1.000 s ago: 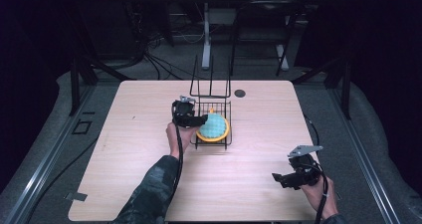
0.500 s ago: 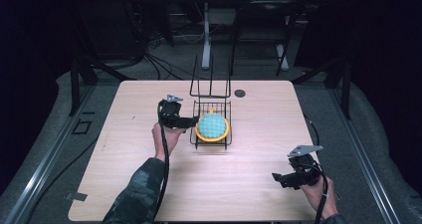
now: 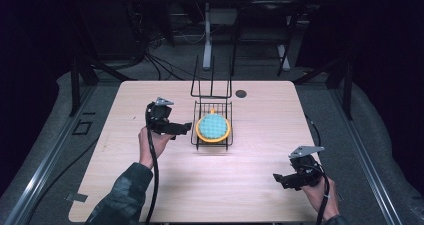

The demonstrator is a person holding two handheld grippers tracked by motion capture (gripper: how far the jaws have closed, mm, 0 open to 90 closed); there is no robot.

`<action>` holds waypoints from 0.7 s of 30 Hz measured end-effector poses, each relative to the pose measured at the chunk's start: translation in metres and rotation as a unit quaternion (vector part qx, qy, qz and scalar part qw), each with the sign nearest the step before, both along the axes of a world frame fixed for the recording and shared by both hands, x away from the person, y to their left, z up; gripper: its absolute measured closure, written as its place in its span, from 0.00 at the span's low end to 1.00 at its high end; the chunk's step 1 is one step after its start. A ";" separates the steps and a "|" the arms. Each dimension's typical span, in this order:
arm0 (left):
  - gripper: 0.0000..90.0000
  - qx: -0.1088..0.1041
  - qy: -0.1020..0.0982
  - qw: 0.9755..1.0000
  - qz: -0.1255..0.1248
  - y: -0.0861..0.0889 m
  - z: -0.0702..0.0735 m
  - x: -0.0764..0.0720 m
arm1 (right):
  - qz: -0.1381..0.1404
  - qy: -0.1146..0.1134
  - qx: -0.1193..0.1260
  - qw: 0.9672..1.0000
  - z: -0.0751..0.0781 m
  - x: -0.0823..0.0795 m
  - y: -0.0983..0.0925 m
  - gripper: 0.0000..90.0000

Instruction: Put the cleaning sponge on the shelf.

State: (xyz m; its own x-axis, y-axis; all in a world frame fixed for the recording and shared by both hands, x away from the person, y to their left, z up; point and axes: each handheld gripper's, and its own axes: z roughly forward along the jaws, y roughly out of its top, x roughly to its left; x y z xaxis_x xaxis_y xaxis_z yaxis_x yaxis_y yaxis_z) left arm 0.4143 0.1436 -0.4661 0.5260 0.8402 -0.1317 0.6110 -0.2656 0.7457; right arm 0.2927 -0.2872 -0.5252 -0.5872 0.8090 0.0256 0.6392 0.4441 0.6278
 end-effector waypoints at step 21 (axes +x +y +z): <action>0.00 0.036 0.036 0.999 -0.019 0.038 -0.014 -0.071 | 0.002 0.003 -0.008 1.000 -0.001 0.001 0.001 0.15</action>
State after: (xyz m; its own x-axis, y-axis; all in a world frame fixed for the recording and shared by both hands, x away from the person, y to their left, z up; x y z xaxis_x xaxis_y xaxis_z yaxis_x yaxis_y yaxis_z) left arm 0.3433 0.1820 -0.4805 0.5492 0.8283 -0.1111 0.6509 -0.3406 0.6785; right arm 0.2934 -0.2861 -0.5258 -0.5905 0.8069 0.0159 0.6411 0.4571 0.6165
